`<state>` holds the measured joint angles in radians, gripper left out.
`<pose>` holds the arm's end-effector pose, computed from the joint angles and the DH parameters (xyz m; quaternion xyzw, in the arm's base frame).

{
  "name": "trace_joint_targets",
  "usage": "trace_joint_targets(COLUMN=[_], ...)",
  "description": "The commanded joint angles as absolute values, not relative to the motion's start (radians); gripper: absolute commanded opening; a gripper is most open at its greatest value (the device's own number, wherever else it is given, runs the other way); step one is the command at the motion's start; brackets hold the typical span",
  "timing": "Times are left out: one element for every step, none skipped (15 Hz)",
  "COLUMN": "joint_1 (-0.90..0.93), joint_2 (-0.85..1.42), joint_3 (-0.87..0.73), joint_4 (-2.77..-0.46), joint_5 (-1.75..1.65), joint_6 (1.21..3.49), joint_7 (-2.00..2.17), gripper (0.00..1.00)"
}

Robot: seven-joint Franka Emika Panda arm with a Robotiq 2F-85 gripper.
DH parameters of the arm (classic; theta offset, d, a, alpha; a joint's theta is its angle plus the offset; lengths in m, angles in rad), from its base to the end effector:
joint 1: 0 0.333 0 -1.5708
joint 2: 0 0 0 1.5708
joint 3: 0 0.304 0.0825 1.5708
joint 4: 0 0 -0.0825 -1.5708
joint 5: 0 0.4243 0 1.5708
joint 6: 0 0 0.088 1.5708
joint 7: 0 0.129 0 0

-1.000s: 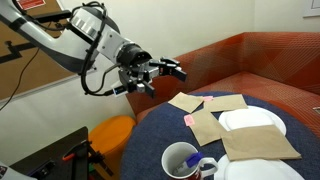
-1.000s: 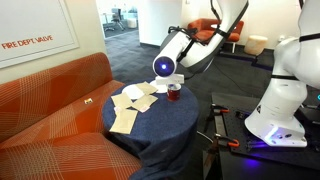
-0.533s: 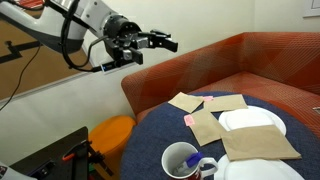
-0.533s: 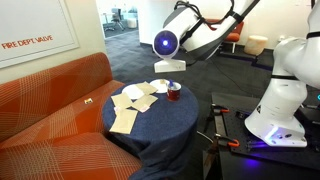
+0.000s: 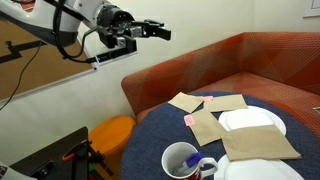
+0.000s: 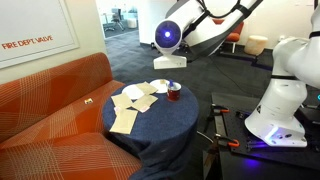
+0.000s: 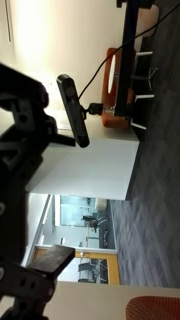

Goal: Put the marker in the mug

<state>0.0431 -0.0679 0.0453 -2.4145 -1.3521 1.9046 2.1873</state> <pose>0.5038 -0.0467 0.3017 0.6642 -0.4952 0.4119 0.3793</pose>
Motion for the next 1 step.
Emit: trace_joint_targets(joint_1=[0.045], joint_2=[-0.068], joint_3=[0.044], joint_4=[-2.415], joint_5=[-1.35], joint_6=[1.903], joint_7=[2.186], gripper=[1.0])
